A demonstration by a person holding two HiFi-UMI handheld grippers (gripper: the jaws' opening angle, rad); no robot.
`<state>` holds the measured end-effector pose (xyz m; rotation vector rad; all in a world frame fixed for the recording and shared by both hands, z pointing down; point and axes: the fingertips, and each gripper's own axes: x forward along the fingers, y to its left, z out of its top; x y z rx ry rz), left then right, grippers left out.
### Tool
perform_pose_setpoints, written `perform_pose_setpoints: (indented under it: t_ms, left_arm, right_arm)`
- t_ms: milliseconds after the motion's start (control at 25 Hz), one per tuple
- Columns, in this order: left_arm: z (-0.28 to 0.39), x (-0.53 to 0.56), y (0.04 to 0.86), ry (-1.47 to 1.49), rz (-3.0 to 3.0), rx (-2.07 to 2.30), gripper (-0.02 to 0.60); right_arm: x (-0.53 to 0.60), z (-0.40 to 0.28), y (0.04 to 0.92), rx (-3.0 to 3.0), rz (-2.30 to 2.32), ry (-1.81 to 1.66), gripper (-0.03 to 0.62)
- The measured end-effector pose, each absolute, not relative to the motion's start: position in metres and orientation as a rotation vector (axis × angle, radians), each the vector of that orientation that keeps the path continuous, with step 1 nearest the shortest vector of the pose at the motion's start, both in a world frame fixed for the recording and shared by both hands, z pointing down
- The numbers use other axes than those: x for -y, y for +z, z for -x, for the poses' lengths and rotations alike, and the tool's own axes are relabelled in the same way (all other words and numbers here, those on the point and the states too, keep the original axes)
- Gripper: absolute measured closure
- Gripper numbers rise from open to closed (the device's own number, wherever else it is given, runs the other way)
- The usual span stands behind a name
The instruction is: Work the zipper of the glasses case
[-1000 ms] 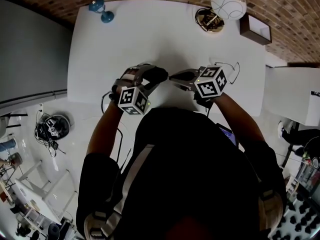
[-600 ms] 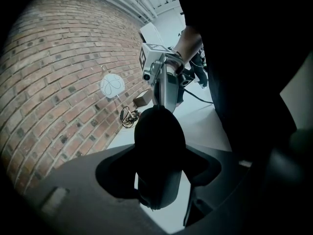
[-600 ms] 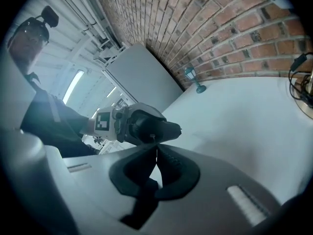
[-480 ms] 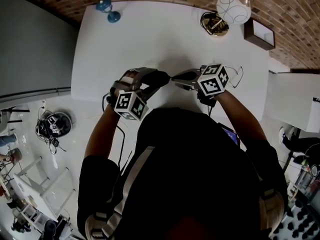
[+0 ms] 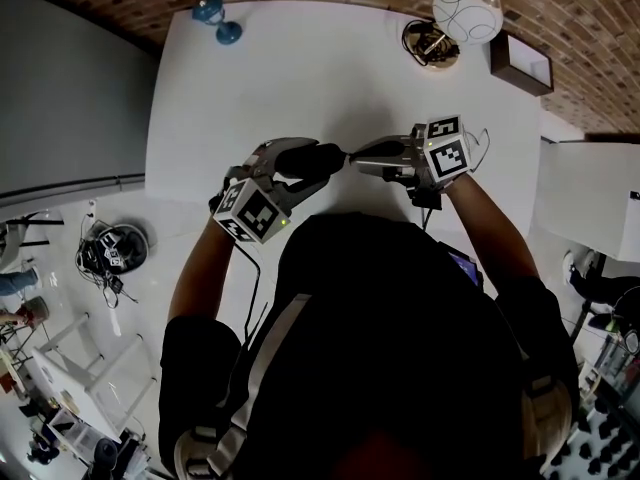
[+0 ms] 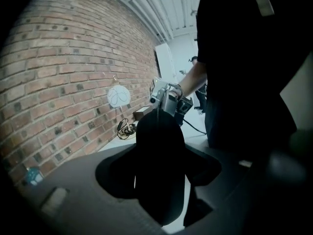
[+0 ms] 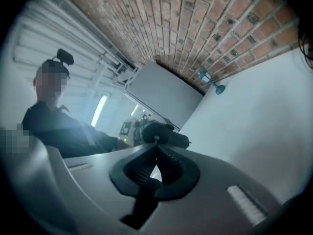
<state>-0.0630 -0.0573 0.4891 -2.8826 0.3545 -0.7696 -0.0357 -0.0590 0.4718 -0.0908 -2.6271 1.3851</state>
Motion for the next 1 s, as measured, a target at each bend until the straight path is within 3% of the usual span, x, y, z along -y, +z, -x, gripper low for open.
perform_pose_setpoints:
  t_ms: [280,640,1000]
  left_arm:
    - [0.06,0.048,0.494,-0.779,2.917,-0.339,0.319]
    - [0.057,0.061,0.538,-0.92,2.924,-0.389,0.313]
    - [0.046,0.091,0.6,-1.247,2.73,-0.305,0.31]
  right_arm:
    - [0.083,0.016,0.45,2.724,0.054,1.78,0.591]
    - [0.06,0.018,0.465,2.705,-0.044,1.674,0.591]
    - [0.054,-0.011,0.467,2.718,-0.233,1.601,0.591]
